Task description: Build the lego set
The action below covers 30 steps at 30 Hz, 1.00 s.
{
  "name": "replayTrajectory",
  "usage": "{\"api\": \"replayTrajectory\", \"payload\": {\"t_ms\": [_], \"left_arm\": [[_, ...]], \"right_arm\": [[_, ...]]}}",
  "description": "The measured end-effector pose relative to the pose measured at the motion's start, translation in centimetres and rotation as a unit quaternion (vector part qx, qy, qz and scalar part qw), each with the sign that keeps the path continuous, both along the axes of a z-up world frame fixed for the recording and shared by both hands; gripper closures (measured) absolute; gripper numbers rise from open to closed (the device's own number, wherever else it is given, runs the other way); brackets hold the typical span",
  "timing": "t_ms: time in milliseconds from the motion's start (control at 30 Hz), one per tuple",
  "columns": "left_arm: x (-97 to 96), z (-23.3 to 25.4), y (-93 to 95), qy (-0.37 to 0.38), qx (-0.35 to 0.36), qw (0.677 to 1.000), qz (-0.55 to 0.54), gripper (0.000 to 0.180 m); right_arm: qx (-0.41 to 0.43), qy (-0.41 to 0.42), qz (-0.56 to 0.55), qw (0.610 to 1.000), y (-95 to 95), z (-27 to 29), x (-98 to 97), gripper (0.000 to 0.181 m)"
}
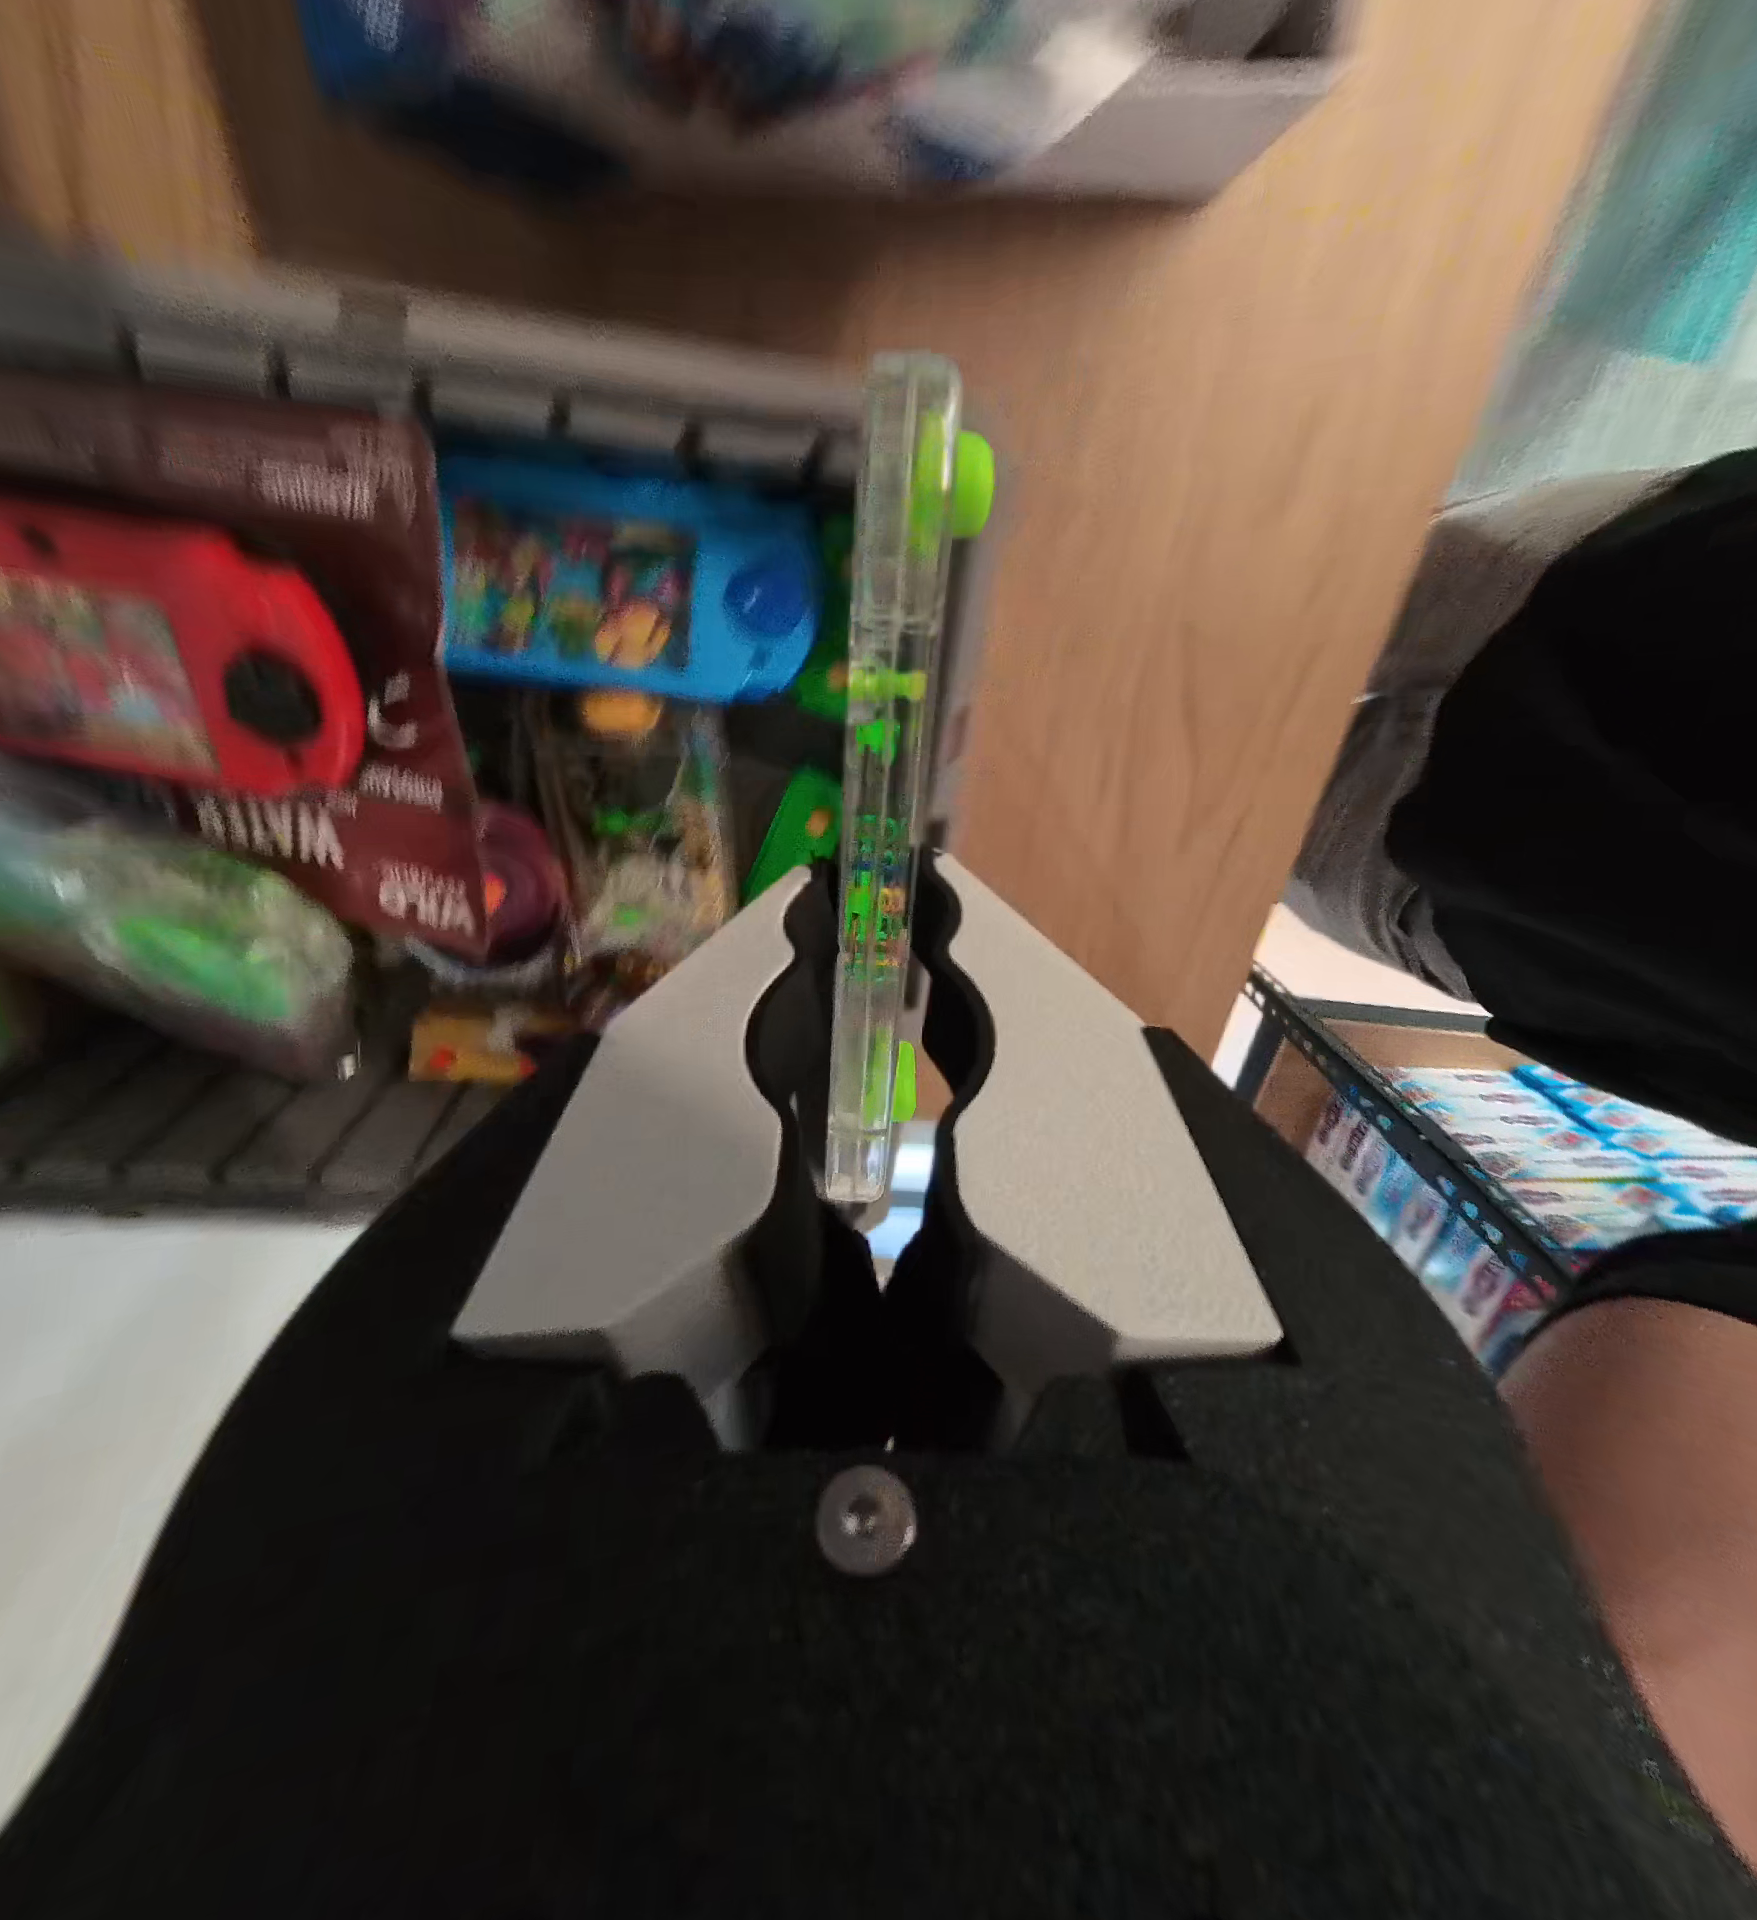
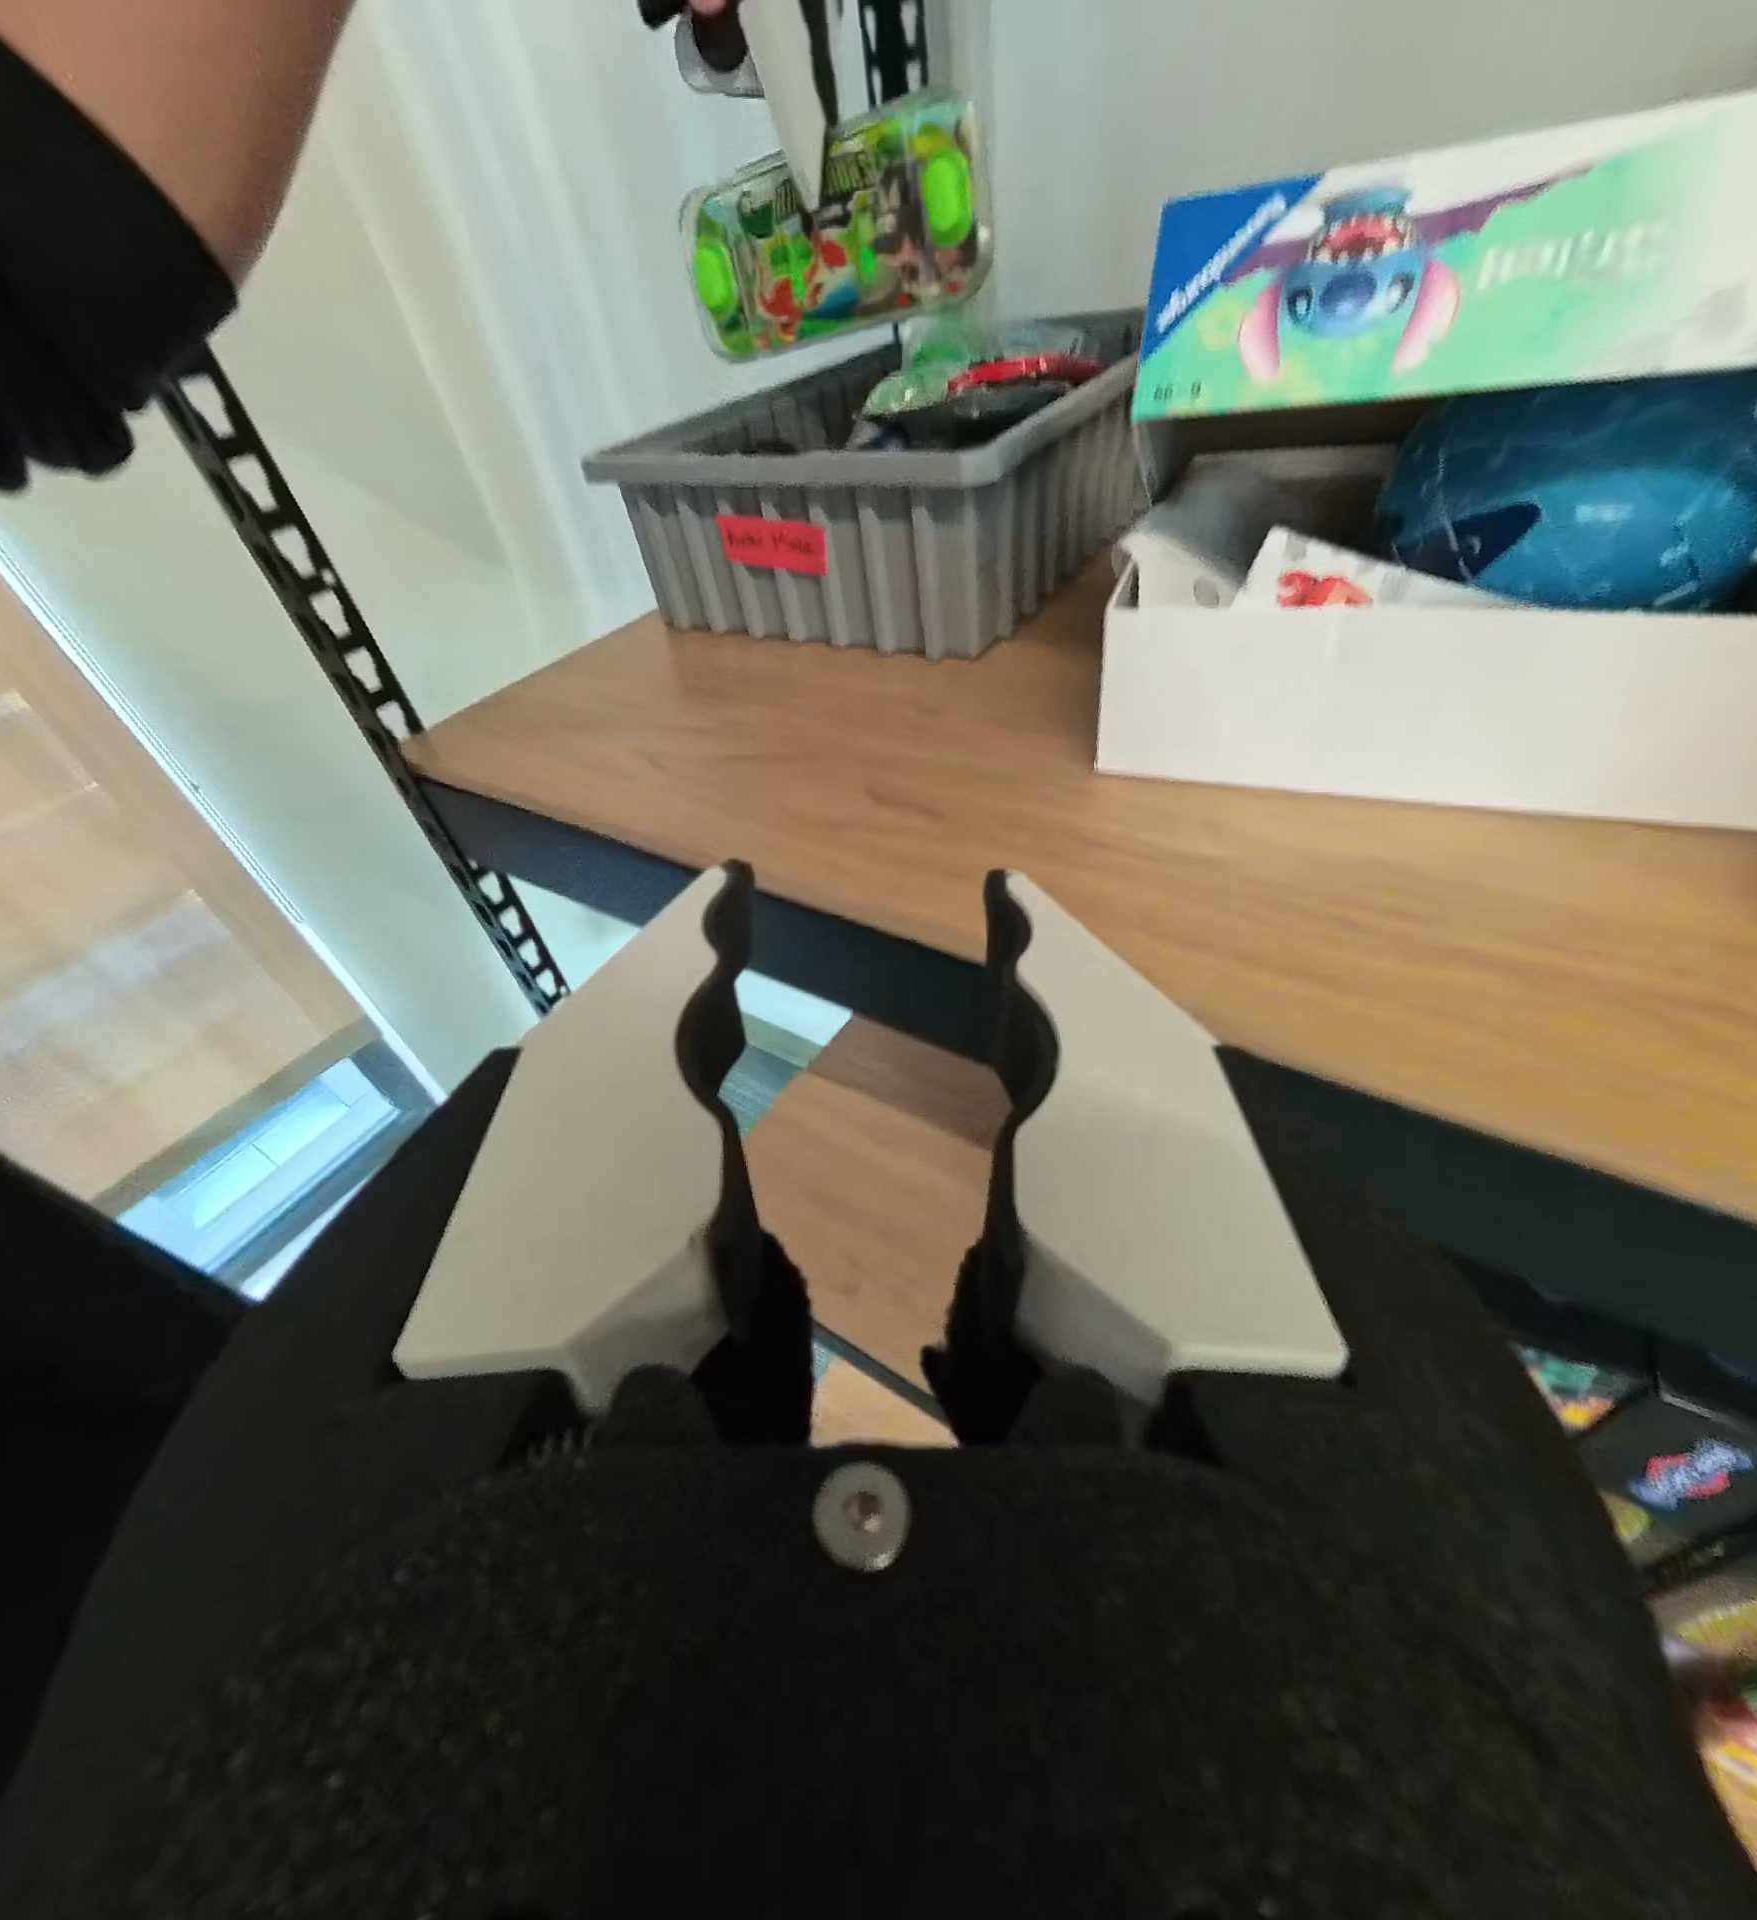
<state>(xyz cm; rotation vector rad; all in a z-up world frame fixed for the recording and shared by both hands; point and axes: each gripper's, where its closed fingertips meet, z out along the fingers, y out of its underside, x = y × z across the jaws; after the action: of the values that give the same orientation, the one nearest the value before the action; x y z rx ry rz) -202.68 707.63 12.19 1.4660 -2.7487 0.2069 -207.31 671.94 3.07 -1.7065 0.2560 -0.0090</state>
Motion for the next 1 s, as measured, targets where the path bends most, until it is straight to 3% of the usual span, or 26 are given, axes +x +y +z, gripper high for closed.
{"api": "replayTrajectory", "payload": {"t_ms": [167, 267, 333, 433, 600, 1000], "left_arm": [[-0.7, 3.7, -11.9, -0.069, -0.121, 0.974, -0.18, 0.167], [-3.1, 1.9, -20.7, -0.018, -0.23, 0.926, -0.298, 0.168], [-3.6, -0.3, -24.6, 0.032, -0.273, 0.908, -0.315, 0.168], [-3.8, -4.1, -27.8, 0.097, -0.284, 0.896, -0.327, 0.167], [-3.3, -8.2, -31.1, 0.149, -0.286, 0.883, -0.34, 0.168], [-3.2, -10.4, -34.9, 0.195, -0.24, 0.866, -0.393, 0.168]], "right_arm": [[0.053, 0.024, 0.015, 0.998, 2.1, 4.6, 2.1, 0.133], [0.098, 0.046, 0.031, 0.994, 2.7, 6.2, 2.7, 0.124], [0.121, 0.089, 0.045, 0.988, 2.5, 5.9, 2.7, 0.121], [0.146, 0.148, 0.048, 0.977, 1.2, 4.6, 2.5, 0.118], [0.137, 0.161, 0.001, 0.978, -1.8, 2.5, 2.7, 0.136], [0.114, 0.213, -0.037, 0.97, -4.8, -0.4, 2.5, 0.161]]}}
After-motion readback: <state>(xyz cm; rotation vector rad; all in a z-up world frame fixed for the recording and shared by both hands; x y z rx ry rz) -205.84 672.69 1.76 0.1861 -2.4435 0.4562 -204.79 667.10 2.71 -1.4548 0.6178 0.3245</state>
